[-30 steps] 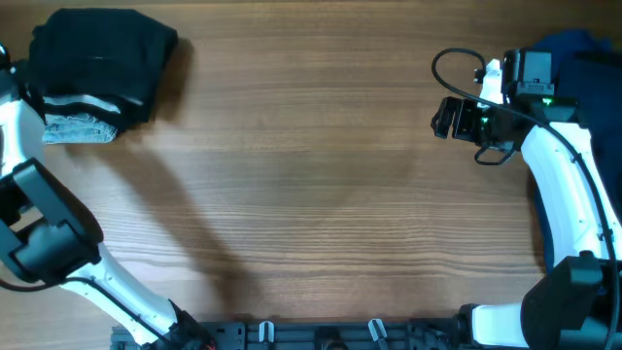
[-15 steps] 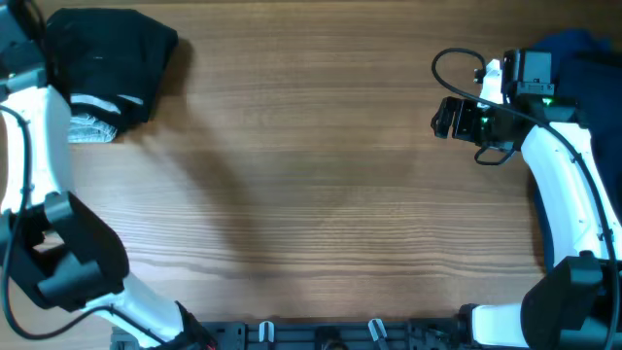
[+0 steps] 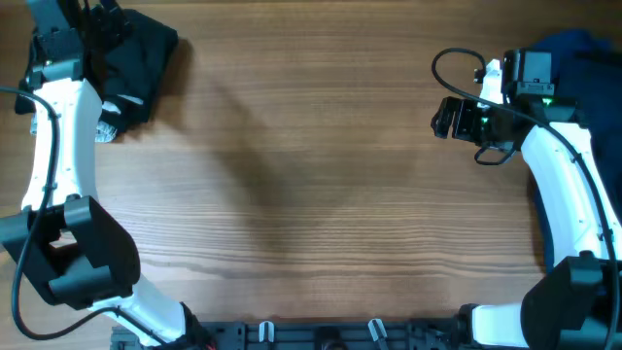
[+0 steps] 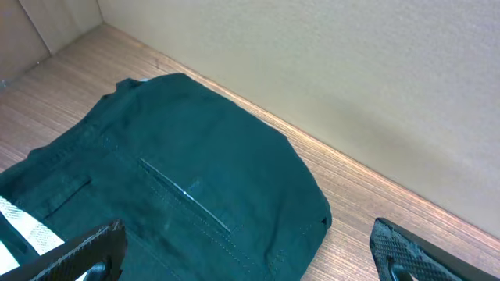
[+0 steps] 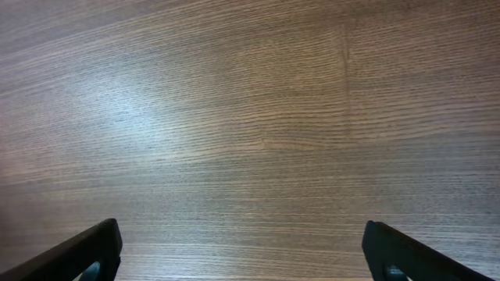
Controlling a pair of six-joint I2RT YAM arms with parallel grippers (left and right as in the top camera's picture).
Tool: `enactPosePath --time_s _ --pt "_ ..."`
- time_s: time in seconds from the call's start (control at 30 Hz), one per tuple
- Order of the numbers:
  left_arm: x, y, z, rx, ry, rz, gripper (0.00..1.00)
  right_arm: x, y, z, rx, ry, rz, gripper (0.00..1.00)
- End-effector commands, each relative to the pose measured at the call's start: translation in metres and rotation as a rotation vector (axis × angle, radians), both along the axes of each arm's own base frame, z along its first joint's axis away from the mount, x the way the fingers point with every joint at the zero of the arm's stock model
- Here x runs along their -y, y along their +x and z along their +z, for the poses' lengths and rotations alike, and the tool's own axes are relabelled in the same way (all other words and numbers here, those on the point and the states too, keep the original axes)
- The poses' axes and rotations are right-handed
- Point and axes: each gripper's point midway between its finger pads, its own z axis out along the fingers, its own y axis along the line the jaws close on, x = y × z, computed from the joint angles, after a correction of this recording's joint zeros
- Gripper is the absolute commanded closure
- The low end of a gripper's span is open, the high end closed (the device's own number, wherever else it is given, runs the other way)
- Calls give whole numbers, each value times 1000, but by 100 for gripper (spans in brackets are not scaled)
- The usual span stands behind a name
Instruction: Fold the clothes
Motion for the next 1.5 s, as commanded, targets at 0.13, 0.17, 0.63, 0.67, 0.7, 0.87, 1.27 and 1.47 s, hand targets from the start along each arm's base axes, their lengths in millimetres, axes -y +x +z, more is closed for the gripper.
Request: enactPosePath --time_s 0.13,0.17,0.63,0.67,0.7,0.87,1.27,1.47 --pt "1 1 14 33 -6 -2 0 2 0 5 15 -16 -10 0" --pt "1 1 14 33 -6 -2 0 1 -1 16 46 -18 -8 0" --pt "1 1 14 33 -6 -2 0 -43 -132 245 893 -46 146 0" --pt "1 1 14 33 -6 -2 0 -42 -144 245 946 -44 143 0" --pt "1 1 14 33 -6 -2 0 -41 -154 241 989 -43 140 0" --pt "1 1 14 33 -6 -2 0 -38 -169 208 1222 -38 119 0" --pt "1 1 14 33 -6 -2 0 -39 -138 124 1483 -36 79 0" --pt "1 1 14 33 -6 -2 0 -40 -131 98 1426 -40 86 0"
